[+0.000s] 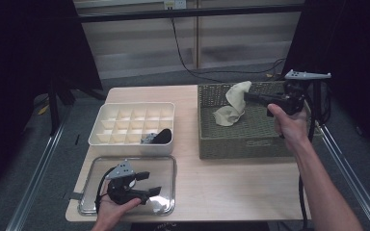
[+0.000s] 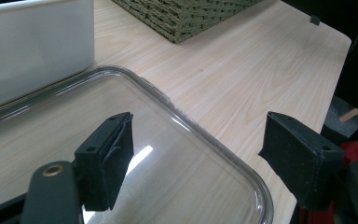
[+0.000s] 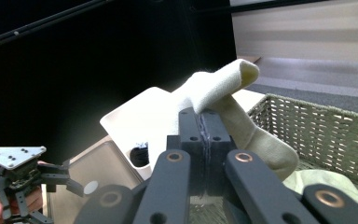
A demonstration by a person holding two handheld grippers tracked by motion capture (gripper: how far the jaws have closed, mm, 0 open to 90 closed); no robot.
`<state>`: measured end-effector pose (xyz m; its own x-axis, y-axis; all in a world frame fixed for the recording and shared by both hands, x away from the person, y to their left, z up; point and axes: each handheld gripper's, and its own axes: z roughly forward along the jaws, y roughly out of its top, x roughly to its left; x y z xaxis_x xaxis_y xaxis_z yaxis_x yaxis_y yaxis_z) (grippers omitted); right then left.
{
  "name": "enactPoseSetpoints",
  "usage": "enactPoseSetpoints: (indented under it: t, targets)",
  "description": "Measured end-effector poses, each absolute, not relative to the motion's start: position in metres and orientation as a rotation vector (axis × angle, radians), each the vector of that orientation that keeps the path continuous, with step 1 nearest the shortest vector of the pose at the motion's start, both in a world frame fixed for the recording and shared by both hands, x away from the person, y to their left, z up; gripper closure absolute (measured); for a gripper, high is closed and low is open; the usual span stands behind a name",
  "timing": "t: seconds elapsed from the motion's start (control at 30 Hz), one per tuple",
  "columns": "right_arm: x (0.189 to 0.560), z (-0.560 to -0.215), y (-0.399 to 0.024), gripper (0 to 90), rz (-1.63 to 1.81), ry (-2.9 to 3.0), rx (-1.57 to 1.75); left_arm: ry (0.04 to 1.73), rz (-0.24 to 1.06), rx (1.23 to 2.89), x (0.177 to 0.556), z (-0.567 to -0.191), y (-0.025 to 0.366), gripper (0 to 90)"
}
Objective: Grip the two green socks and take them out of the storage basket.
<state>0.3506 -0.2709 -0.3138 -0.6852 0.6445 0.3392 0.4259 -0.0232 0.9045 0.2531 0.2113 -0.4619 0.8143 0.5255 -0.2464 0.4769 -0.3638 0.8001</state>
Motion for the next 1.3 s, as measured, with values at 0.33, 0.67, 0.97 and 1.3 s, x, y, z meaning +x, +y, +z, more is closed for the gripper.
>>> enactPoseSetpoints:
  t: [0.33,0.67,0.97,1.3]
  targets:
    - [0.317,-0.300,-0.266,89.6,1.819,2.054,1.083,0.727,0.059,2.020,0.254,-0.461,0.203,24.4]
    - [0.280,-0.295,-0.269,89.6,1.823,2.036,1.050,0.693,0.074,2.023,0.252,-0.458,0.196,26.6]
    - [0.246,-0.307,-0.258,89.7,1.881,2.051,1.036,0.685,0.074,2.025,0.256,-0.457,0.192,26.9]
    - [0.230,-0.344,-0.249,89.6,1.856,2.121,1.086,0.659,0.052,2.064,0.260,-0.458,0.179,29.1]
